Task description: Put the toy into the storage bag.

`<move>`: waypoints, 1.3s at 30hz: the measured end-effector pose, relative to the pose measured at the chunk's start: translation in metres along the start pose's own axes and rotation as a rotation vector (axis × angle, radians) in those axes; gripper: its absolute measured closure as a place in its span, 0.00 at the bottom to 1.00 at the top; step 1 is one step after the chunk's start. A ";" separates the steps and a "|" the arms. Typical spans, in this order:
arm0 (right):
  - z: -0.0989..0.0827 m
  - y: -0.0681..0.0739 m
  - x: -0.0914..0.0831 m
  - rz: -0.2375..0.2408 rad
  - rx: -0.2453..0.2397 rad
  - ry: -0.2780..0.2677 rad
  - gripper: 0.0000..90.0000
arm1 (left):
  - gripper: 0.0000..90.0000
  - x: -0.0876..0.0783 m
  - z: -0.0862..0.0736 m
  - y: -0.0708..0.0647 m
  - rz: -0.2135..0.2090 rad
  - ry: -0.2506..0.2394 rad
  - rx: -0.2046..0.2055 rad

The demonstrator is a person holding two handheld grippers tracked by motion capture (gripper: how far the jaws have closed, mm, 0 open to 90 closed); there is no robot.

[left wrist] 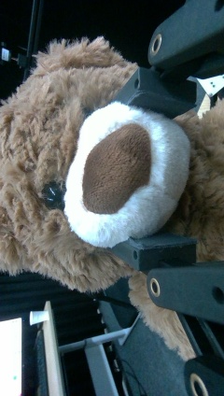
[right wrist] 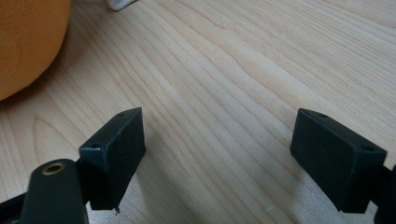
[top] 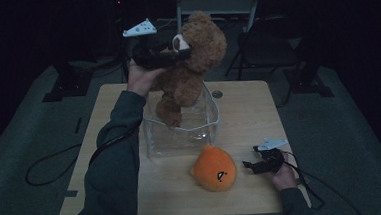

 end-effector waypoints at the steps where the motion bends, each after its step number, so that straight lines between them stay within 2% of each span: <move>1: 0.000 0.000 0.000 0.000 0.002 0.000 0.19 | 0.47 0.001 -0.001 0.000 0.000 0.002 0.000; 9: 0.000 0.000 0.000 0.000 0.001 0.000 0.19 | 0.47 0.005 -0.011 -0.003 -0.014 0.021 -0.010; 22: 0.000 0.000 0.000 -0.001 -0.001 0.000 0.19 | 0.47 0.001 -0.026 -0.002 -0.026 0.028 -0.042; 39: 0.000 0.000 0.000 -0.001 0.000 0.000 0.19 | 0.47 0.002 -0.039 -0.008 -0.043 0.045 -0.039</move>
Point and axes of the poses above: each handheld gripper's, and its own axes: x roughly forward along the jaws, z roughly out of its top, y roughly to its left, the point moved 10 cm from there along x, roughly forward along the jaws, and after that the axes turned 7 degrees about x, right-handed, at the moved point
